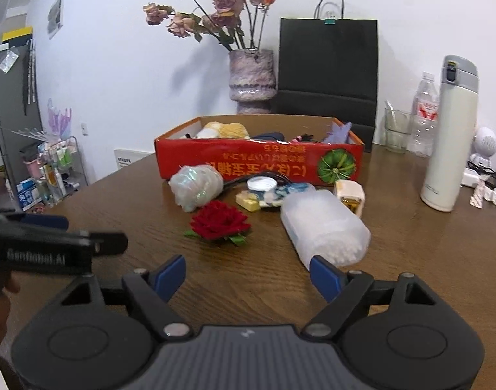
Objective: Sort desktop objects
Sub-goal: 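Move both tools back toward the remaining table items, then put the plastic bag in the box with left tool while right puts red rose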
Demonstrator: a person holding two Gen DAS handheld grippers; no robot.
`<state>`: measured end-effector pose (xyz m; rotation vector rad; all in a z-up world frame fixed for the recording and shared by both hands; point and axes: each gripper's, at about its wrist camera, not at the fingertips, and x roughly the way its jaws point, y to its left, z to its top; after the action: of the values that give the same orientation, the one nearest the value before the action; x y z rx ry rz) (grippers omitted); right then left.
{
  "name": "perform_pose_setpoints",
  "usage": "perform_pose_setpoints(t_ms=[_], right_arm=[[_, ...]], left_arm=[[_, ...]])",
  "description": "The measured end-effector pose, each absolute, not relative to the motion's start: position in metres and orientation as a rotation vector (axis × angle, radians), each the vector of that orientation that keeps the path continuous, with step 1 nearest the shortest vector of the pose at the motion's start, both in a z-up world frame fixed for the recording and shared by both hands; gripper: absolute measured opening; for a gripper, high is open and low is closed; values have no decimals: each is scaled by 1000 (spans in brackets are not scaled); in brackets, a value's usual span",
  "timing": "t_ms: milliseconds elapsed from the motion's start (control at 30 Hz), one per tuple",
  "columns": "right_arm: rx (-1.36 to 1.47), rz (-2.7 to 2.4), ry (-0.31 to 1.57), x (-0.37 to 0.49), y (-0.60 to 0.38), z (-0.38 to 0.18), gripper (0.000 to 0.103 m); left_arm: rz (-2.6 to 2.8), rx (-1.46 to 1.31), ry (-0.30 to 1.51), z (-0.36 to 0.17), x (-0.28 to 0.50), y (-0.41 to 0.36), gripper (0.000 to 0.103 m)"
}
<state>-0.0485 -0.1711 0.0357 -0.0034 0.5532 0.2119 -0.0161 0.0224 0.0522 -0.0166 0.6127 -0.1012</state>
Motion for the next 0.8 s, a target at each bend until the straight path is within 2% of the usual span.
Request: perform_pose_setpoints(t_ms=[200, 300, 400, 467, 533, 567, 633, 700, 733, 767, 800], right_arm=[[-73, 276, 576, -8, -142, 31, 82], [-86, 296, 625, 21, -128, 25, 77], [-61, 295, 676, 45, -124, 17, 62], [-37, 297, 688, 53, -125, 14, 44], [-18, 299, 684, 53, -130, 12, 43], [-14, 294, 683, 52, -132, 12, 40], [-7, 285, 677, 48, -138, 15, 38], [1, 280, 657, 41, -145, 19, 35], [3, 275, 648, 39, -148, 22, 29], [5, 270, 636, 37, -151, 24, 29], [11, 264, 619, 34, -155, 28, 29]], left_arm=[[-66, -42, 573, 65, 23, 43, 99], [-98, -36, 564, 71, 48, 44, 99], [-179, 1, 566, 72, 75, 33, 99], [-222, 9, 582, 68, 95, 24, 99], [-256, 14, 610, 60, 111, 12, 94], [-274, 26, 620, 56, 116, 7, 88], [-275, 43, 627, 50, 123, -3, 70], [-287, 54, 655, 43, 125, -11, 47], [-287, 56, 649, 42, 122, -11, 43], [-290, 60, 636, 43, 118, -12, 35], [-293, 57, 628, 44, 113, -12, 22]])
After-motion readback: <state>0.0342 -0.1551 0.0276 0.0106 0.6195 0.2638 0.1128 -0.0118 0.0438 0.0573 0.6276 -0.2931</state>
